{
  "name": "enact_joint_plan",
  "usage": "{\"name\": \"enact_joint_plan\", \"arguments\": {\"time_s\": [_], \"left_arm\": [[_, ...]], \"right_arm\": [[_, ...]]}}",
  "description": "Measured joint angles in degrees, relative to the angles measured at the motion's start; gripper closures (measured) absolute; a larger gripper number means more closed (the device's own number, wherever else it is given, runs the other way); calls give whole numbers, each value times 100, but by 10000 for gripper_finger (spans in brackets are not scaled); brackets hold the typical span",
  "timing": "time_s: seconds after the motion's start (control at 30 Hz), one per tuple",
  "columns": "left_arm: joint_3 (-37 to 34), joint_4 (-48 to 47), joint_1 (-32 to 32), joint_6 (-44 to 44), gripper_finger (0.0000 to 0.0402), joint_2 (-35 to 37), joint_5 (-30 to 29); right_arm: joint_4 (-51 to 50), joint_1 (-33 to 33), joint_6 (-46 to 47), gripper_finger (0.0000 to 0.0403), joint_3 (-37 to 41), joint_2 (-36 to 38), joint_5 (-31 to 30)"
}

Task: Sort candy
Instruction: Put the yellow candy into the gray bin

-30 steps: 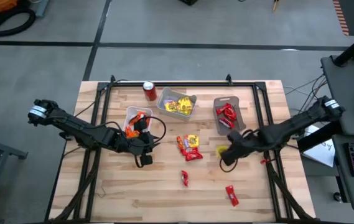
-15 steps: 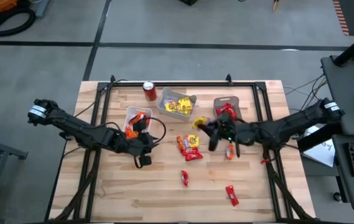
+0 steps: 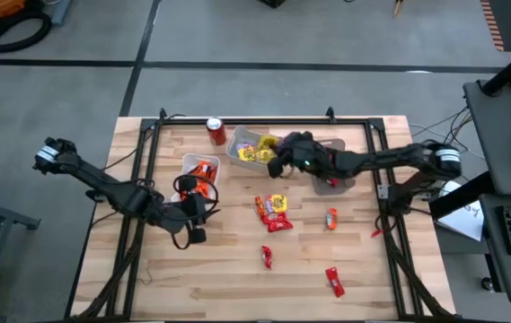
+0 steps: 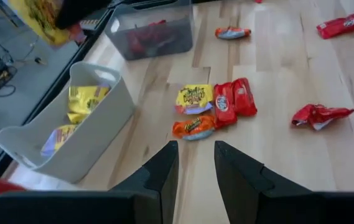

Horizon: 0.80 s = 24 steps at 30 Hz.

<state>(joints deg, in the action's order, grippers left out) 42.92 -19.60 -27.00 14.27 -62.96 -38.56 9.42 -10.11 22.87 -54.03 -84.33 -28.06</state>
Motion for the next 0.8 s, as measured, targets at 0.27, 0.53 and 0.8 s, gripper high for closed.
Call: {"name": "enact_joint_plan", "arguments": {"time_s": [0.27, 0.53, 0.8], "left_arm": [[-9, -291, 2, 141, 313, 11, -5], [-29, -288, 2, 389, 313, -3, 2], [-52, -279, 2, 475, 313, -166, 8]], "right_arm": [[-488, -508, 2, 369, -755, -1077, 649], [-1084, -555, 44, 347, -1684, -1881, 914], [-1755, -621, 96, 279, -2176, -2238, 869]]}}
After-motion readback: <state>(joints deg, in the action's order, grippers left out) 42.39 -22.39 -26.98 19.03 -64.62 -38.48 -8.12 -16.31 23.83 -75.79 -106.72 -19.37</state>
